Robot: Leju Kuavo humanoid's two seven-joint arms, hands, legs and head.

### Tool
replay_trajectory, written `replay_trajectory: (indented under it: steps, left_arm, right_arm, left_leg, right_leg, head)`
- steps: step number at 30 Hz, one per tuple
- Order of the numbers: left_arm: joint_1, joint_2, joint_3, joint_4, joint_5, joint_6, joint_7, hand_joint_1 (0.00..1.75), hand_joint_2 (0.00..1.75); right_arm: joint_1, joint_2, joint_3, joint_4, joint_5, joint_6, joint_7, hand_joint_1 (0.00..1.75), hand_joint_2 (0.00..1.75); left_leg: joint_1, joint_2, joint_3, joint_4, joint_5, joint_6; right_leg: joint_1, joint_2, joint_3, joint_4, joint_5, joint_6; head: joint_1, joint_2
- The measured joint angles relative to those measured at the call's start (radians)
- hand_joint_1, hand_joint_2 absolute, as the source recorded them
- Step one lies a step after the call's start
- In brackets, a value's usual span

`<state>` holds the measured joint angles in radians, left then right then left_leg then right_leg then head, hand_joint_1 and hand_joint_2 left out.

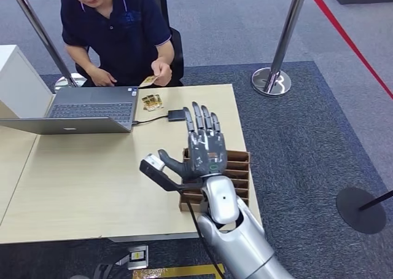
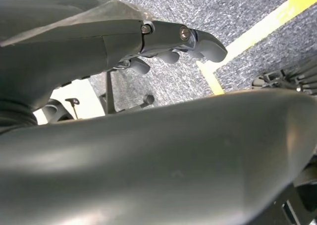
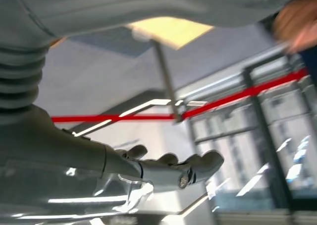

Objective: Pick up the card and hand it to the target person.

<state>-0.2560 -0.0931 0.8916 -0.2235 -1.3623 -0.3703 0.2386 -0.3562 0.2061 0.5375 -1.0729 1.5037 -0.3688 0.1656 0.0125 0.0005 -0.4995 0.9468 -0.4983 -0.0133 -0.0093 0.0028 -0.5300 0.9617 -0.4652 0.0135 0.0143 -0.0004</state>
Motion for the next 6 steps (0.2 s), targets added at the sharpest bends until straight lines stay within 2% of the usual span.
replay_trajectory:
  steps: [2,5,6]
  left_arm:
    - [0.004,0.005,0.007,0.0,0.007,0.006,-0.006,0.0,0.0]
    - [0.017,0.014,0.02,0.0,0.023,0.015,-0.018,0.0,0.0]
    - [0.019,0.016,0.022,0.0,0.026,0.016,-0.02,0.0,0.0]
  right_arm:
    - [0.063,-0.045,-0.03,-0.099,0.045,-0.019,0.065,0.0,0.0]
    - [0.144,-0.143,-0.056,-0.244,0.063,-0.059,0.225,0.0,0.0]
    - [0.157,-0.161,-0.059,-0.268,0.064,-0.067,0.254,0.0,0.0]
  left_leg:
    - [0.0,0.0,0.0,0.0,0.0,0.0]
    - [-0.001,0.0,0.0,0.0,-0.001,0.001]
    - [-0.001,0.0,0.0,0.0,-0.001,0.001]
  right_leg:
    - [0.0,0.0,0.0,0.0,0.0,0.0]
    - [0.0,0.0,0.0,-0.001,0.0,0.0]
    - [0.0,0.0,0.0,-0.001,0.0,0.0]
  head:
    - [0.0,0.0]
    - [0.0,0.0]
    - [0.0,0.0]
